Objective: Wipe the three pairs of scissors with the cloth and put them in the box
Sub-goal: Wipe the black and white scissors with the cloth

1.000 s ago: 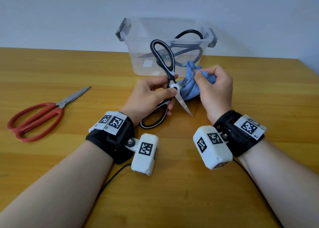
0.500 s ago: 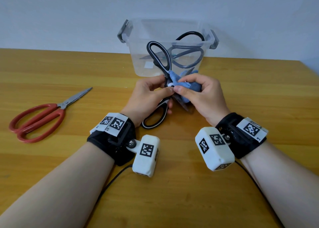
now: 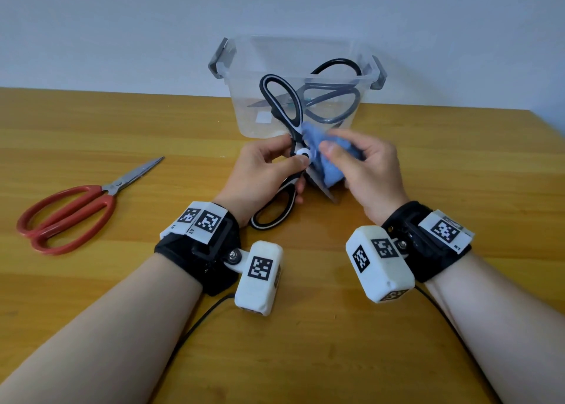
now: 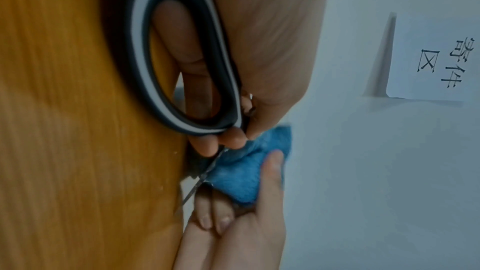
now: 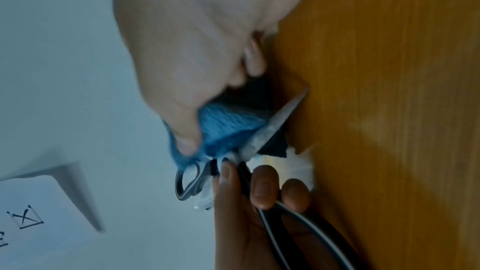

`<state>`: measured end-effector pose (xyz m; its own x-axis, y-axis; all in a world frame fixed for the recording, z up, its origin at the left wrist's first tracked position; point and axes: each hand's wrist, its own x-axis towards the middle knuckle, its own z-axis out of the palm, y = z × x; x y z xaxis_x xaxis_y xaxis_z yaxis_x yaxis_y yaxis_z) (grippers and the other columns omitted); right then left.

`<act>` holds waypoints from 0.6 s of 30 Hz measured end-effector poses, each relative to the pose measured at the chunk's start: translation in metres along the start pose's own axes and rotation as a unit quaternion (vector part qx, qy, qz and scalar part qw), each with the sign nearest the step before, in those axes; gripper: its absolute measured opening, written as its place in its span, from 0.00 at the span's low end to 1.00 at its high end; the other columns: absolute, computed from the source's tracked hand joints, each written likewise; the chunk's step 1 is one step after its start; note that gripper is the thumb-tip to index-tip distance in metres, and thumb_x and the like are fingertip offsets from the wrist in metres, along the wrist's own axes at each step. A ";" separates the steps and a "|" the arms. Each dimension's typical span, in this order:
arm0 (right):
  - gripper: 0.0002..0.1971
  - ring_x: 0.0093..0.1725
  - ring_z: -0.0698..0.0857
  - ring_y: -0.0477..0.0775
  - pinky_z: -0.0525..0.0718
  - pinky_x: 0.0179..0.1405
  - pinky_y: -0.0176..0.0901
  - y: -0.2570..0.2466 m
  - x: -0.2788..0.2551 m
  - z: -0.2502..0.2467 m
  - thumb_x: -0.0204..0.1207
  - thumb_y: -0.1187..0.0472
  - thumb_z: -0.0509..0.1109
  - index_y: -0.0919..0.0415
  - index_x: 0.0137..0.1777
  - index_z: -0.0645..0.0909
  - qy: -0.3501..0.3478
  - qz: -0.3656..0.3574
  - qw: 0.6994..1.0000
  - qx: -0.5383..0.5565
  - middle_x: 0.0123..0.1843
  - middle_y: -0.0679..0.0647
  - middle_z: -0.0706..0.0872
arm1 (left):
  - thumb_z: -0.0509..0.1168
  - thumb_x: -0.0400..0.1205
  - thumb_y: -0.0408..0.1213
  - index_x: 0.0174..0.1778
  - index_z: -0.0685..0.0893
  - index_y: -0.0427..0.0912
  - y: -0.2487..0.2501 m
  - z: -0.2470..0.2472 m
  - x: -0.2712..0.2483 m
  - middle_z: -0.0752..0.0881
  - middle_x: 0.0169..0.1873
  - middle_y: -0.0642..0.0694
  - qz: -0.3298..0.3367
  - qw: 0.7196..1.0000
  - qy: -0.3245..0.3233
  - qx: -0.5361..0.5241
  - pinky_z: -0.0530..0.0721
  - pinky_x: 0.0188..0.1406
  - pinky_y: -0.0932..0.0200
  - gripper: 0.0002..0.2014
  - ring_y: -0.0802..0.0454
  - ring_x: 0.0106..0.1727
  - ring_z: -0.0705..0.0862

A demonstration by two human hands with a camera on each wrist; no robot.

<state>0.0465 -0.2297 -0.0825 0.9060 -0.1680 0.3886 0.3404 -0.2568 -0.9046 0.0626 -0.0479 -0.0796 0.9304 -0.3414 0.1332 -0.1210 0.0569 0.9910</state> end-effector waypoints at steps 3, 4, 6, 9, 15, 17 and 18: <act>0.09 0.50 0.90 0.37 0.86 0.50 0.32 -0.003 -0.003 0.003 0.77 0.62 0.80 0.49 0.54 0.90 -0.043 -0.029 0.998 -0.044 0.48 0.37 0.91 | 0.67 0.86 0.24 0.63 0.81 0.21 0.002 0.000 -0.002 0.78 0.44 0.26 0.013 1.000 -0.025 0.002 0.88 0.31 0.49 0.12 0.44 0.30 0.81; 0.08 0.49 0.90 0.38 0.86 0.49 0.34 -0.003 -0.002 0.002 0.76 0.62 0.80 0.49 0.52 0.90 -0.028 -0.031 0.998 -0.044 0.48 0.37 0.91 | 0.67 0.86 0.24 0.62 0.82 0.21 0.003 0.000 -0.002 0.78 0.43 0.27 0.015 0.999 -0.034 0.003 0.88 0.31 0.50 0.11 0.43 0.30 0.80; 0.07 0.47 0.91 0.39 0.88 0.47 0.36 -0.002 0.000 0.000 0.76 0.63 0.80 0.50 0.51 0.91 0.014 -0.034 0.998 -0.043 0.46 0.39 0.92 | 0.67 0.86 0.23 0.56 0.83 0.24 0.004 0.000 -0.004 0.78 0.40 0.33 0.014 0.999 -0.047 0.003 0.87 0.31 0.50 0.06 0.42 0.30 0.79; 0.07 0.48 0.91 0.42 0.91 0.49 0.42 0.001 0.004 -0.004 0.77 0.62 0.79 0.47 0.49 0.90 0.100 -0.019 0.994 -0.029 0.45 0.40 0.92 | 0.67 0.86 0.22 0.64 0.85 0.31 0.006 0.003 -0.005 0.80 0.38 0.38 0.002 0.999 -0.046 -0.006 0.88 0.30 0.50 0.12 0.42 0.29 0.79; 0.08 0.47 0.89 0.39 0.87 0.48 0.37 -0.001 0.002 -0.002 0.75 0.63 0.80 0.48 0.49 0.90 0.060 -0.024 0.998 0.001 0.44 0.41 0.92 | 0.67 0.86 0.24 0.62 0.83 0.25 0.001 0.001 0.000 0.78 0.40 0.32 0.003 1.000 -0.021 0.000 0.88 0.30 0.50 0.10 0.44 0.29 0.81; 0.08 0.46 0.90 0.39 0.85 0.46 0.33 -0.003 -0.001 0.000 0.73 0.62 0.82 0.49 0.49 0.90 -0.009 -0.016 1.000 -0.018 0.44 0.41 0.92 | 0.66 0.87 0.24 0.62 0.85 0.26 0.002 0.000 -0.001 0.78 0.45 0.23 0.009 1.000 -0.030 0.001 0.88 0.30 0.50 0.10 0.45 0.30 0.82; 0.08 0.45 0.90 0.39 0.85 0.46 0.32 -0.004 -0.001 0.000 0.73 0.62 0.83 0.49 0.48 0.90 -0.023 -0.015 0.999 -0.025 0.44 0.40 0.92 | 0.66 0.87 0.23 0.63 0.85 0.28 0.003 0.000 -0.002 0.78 0.47 0.21 0.009 0.999 -0.037 -0.002 0.89 0.30 0.50 0.10 0.44 0.30 0.82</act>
<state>0.0444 -0.2283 -0.0796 0.9066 -0.1170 0.4054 0.3549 -0.3082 -0.8826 0.0606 -0.0475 -0.0769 0.9000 -0.4083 0.1524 -0.1363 0.0685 0.9883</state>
